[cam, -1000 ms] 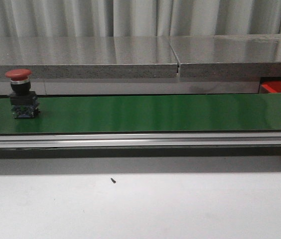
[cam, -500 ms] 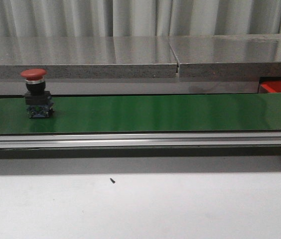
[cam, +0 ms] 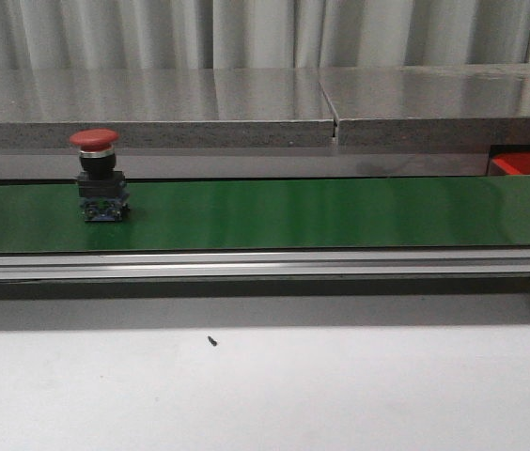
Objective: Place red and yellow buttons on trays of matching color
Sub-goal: 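Set the yellow button on the belt behind the red one, release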
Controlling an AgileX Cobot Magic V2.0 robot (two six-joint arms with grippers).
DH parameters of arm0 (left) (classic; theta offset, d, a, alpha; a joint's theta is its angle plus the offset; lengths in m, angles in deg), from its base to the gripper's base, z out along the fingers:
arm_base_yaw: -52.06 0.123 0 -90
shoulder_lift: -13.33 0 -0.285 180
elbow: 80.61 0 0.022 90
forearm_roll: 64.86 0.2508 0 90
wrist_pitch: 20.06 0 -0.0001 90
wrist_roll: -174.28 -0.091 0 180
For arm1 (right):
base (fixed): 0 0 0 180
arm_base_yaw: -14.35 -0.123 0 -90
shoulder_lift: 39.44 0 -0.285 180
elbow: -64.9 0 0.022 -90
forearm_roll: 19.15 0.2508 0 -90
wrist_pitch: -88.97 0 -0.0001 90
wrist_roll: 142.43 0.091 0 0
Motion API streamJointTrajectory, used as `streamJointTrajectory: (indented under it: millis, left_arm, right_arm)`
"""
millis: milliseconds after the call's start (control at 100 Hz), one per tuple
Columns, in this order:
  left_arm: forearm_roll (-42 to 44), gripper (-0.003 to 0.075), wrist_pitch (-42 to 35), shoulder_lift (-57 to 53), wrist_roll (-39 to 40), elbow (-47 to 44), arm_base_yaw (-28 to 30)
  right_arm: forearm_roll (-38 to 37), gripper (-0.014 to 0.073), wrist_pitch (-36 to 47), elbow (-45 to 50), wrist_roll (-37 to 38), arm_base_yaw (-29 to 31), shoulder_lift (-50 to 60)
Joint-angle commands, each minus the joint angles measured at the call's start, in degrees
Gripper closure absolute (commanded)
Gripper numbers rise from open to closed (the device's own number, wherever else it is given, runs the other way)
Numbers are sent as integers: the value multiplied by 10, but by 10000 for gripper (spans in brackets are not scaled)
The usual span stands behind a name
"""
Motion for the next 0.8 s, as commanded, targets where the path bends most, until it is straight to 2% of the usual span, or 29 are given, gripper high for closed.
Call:
streamJointTrajectory:
  millis: [0,110,180,250,350,500,630,700,790]
  left_arm:
    - [-15,182,-14,-51,-11,14,-3]
    - [-15,246,-9,-80,-33,14,-5]
    - [-15,339,-8,-100,-58,14,-13]
    - [-15,486,-8,-119,-66,14,-27]
    - [-1,739,-11,-139,-78,14,-58]
    - [53,739,-14,-158,-80,12,-126]
    - [85,739,-49,-174,-73,0,-190]
    - [140,739,-67,-182,-28,-9,-228]
    - [255,739,-79,-193,54,-24,-281]
  right_arm:
    - [-2,708,40,-14,-7,1,-5]
    - [-2,708,40,-14,-7,1,-5]
    - [-2,708,40,-14,-7,1,-5]
    - [-2,708,40,-14,-7,1,-5]
    - [-2,708,40,-14,-7,1,-5]
    - [-2,708,40,-14,-7,1,-5]
    - [-2,708,40,-14,-7,1,-5]
    - [-2,708,40,-14,-7,1,-5]
    - [-2,708,40,-14,-7,1,-5]
